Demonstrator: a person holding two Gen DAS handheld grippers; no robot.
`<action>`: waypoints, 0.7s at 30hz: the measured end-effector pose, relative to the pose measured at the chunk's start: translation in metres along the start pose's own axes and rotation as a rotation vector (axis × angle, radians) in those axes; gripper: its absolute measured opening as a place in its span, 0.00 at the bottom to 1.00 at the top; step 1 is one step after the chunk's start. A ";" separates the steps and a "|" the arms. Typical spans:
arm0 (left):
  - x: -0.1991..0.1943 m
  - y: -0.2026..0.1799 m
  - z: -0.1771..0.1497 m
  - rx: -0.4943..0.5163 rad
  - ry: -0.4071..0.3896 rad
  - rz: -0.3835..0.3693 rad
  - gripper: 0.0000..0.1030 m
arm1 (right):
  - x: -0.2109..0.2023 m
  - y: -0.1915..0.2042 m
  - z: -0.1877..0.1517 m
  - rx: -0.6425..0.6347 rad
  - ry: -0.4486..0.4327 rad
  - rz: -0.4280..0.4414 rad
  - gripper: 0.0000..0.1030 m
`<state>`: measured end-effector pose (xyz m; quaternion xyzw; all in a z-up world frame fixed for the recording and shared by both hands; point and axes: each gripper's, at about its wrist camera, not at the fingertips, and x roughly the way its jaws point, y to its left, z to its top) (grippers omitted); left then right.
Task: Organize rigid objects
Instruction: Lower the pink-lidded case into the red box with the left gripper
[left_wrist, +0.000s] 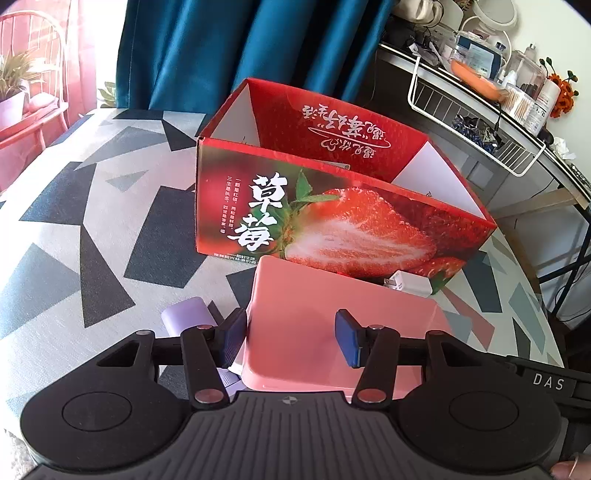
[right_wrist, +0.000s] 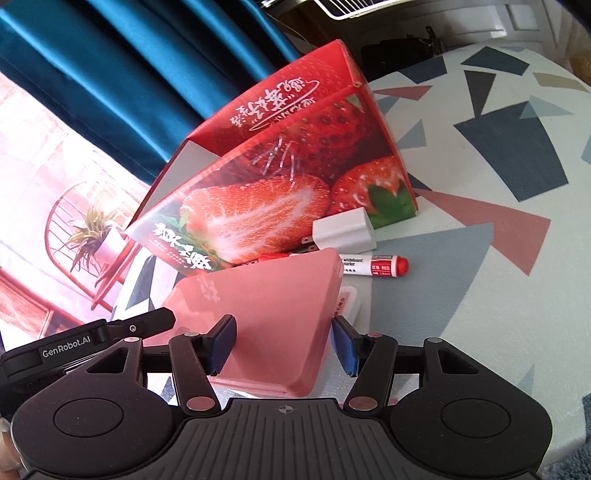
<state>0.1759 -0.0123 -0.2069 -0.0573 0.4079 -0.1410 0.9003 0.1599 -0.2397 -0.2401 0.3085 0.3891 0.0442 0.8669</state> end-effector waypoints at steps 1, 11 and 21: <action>-0.001 0.000 0.000 0.005 -0.003 0.004 0.53 | -0.001 0.001 0.000 -0.008 -0.002 0.000 0.52; -0.010 -0.008 0.003 0.059 -0.049 0.022 0.53 | -0.007 0.010 0.003 -0.039 -0.026 0.000 0.52; -0.020 -0.011 0.009 0.061 -0.082 0.012 0.54 | -0.016 0.021 0.011 -0.063 -0.055 0.000 0.52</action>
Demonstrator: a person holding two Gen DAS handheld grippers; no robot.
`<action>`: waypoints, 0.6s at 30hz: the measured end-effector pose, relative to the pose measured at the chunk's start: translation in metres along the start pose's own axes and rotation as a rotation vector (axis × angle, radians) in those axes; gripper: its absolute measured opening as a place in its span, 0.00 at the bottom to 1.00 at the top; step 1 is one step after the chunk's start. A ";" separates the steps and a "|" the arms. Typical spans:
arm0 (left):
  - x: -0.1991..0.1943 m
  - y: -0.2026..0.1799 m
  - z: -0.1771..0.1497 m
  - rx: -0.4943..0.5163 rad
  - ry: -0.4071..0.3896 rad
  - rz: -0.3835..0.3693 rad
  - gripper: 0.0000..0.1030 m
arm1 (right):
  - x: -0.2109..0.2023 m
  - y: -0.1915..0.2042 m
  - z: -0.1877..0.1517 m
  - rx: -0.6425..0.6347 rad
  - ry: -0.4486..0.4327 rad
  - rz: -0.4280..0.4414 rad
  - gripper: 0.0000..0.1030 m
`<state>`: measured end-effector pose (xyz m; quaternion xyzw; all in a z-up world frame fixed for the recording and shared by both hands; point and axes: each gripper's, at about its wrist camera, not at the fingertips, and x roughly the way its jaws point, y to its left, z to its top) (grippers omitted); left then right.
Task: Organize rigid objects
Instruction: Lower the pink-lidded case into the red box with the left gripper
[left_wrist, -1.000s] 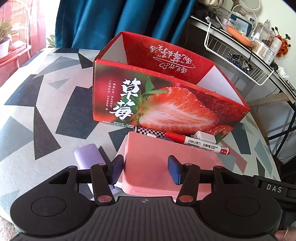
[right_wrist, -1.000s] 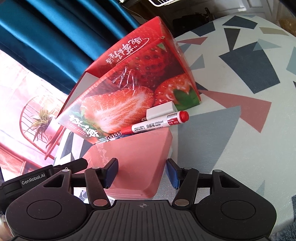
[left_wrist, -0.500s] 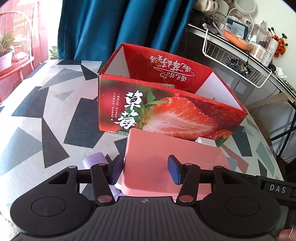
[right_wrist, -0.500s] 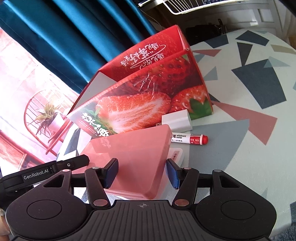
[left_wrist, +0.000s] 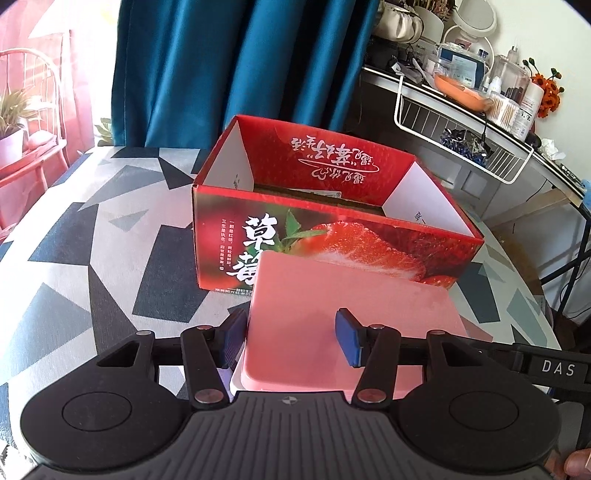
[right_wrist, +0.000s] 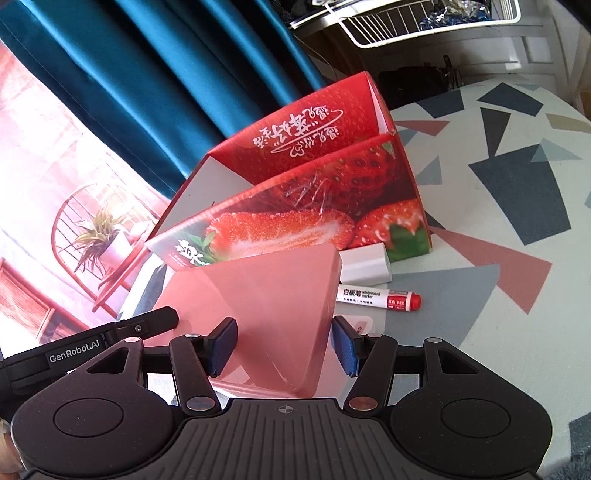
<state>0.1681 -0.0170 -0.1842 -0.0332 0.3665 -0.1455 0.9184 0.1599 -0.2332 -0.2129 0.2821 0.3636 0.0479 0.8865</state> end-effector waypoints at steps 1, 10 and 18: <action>-0.001 0.000 0.001 -0.004 -0.004 -0.002 0.54 | -0.001 0.001 0.001 -0.003 -0.004 0.001 0.52; -0.007 0.002 0.020 -0.027 -0.044 -0.006 0.54 | -0.005 0.018 0.021 -0.056 -0.031 -0.002 0.52; -0.009 0.002 0.045 -0.041 -0.075 -0.022 0.54 | -0.007 0.033 0.054 -0.094 -0.054 0.011 0.52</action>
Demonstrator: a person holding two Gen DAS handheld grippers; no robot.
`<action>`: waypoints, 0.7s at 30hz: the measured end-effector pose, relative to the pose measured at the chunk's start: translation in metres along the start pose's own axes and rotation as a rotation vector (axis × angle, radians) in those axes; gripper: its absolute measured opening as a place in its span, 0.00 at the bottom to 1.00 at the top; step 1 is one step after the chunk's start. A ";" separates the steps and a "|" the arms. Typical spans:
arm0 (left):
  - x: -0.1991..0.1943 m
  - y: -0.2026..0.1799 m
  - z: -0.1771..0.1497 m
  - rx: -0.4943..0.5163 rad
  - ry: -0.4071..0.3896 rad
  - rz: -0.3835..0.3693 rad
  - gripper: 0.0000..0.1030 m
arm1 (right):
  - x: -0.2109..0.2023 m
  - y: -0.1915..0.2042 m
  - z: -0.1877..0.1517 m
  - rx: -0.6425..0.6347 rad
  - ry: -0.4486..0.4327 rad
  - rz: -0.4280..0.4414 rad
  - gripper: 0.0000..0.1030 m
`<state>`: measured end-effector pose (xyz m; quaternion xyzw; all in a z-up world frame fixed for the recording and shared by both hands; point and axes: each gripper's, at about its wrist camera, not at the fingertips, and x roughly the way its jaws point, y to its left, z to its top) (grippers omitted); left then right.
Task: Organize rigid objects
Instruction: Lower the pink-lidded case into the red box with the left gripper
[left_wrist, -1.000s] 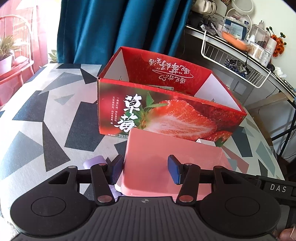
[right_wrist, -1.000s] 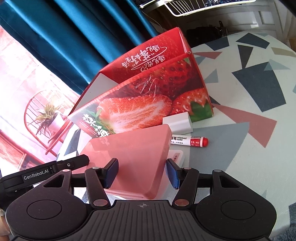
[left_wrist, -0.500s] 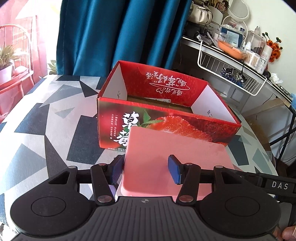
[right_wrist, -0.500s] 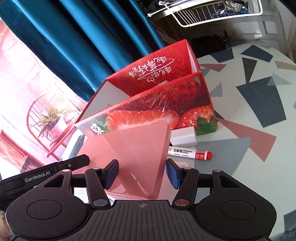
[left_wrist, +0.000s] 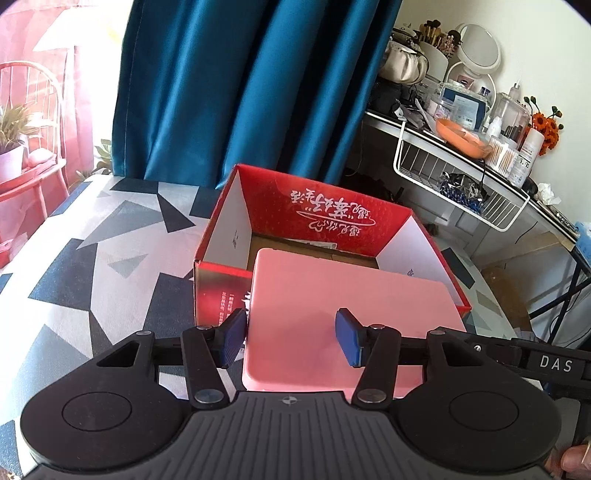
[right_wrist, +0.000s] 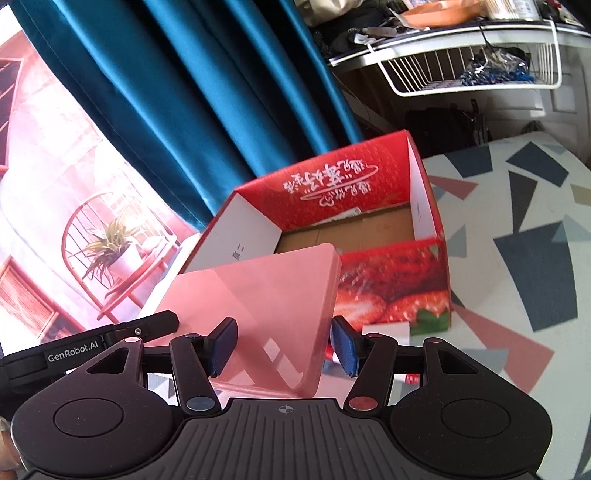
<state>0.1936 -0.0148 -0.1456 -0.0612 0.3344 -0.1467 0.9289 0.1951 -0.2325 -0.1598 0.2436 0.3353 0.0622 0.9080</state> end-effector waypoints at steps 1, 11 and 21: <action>0.001 -0.001 0.003 0.001 -0.001 -0.001 0.54 | 0.001 0.001 0.005 -0.002 -0.001 0.000 0.52; 0.057 0.004 0.050 -0.033 0.051 -0.049 0.54 | 0.036 -0.004 0.066 -0.067 0.005 -0.028 0.52; 0.141 0.005 0.086 -0.018 0.156 -0.042 0.53 | 0.116 -0.044 0.126 -0.030 0.137 -0.058 0.53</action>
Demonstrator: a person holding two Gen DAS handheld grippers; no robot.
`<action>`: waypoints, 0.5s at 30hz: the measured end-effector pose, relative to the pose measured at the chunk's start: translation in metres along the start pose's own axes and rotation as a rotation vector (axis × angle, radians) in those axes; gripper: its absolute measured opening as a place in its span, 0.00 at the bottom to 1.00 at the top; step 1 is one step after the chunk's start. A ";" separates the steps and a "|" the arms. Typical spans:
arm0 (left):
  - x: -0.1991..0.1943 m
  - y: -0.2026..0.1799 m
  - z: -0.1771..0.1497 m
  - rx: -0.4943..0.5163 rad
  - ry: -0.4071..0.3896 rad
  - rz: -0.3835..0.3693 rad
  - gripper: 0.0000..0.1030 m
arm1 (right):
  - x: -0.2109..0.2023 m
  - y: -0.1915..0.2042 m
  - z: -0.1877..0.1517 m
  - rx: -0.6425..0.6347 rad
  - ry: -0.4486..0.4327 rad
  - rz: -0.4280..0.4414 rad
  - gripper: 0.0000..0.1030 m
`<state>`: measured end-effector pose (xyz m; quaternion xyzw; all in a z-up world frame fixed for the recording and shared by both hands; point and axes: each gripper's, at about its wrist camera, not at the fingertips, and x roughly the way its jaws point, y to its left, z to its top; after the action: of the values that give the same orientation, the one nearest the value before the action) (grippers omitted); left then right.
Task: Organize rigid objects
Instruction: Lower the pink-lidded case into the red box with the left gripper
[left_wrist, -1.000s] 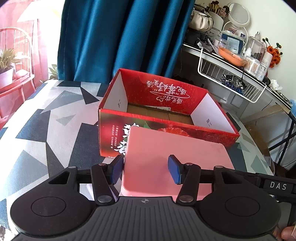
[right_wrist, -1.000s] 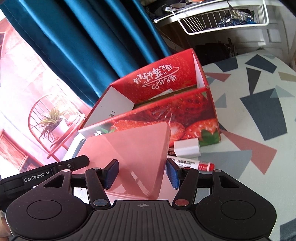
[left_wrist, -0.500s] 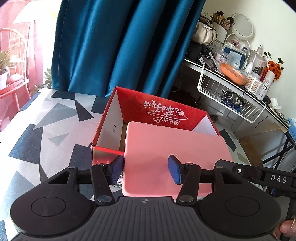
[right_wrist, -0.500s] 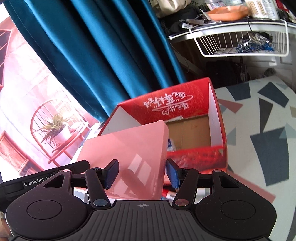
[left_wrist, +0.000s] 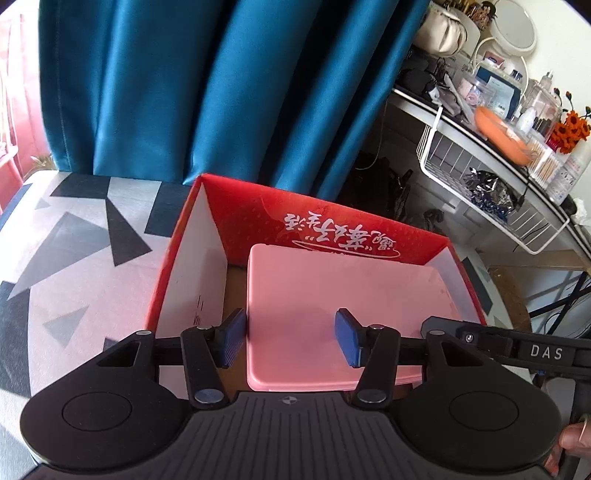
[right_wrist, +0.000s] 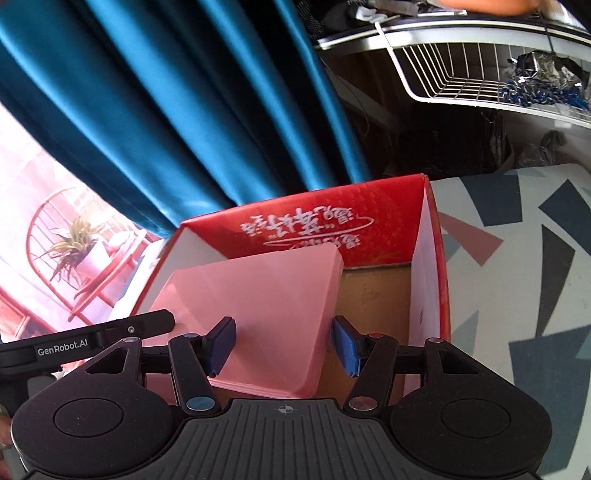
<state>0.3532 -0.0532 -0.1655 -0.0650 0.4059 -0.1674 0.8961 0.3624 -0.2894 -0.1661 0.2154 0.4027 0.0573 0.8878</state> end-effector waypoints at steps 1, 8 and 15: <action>0.004 -0.002 0.002 0.008 0.000 0.010 0.53 | 0.006 -0.002 0.006 -0.002 0.009 -0.010 0.53; 0.037 0.002 0.014 0.015 0.039 0.059 0.54 | 0.048 -0.009 0.024 -0.033 0.107 -0.060 0.53; 0.053 0.003 0.017 0.022 0.060 0.076 0.55 | 0.071 -0.010 0.030 -0.016 0.150 -0.105 0.53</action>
<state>0.3996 -0.0691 -0.1925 -0.0347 0.4328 -0.1398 0.8899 0.4314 -0.2888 -0.2019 0.1820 0.4783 0.0296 0.8586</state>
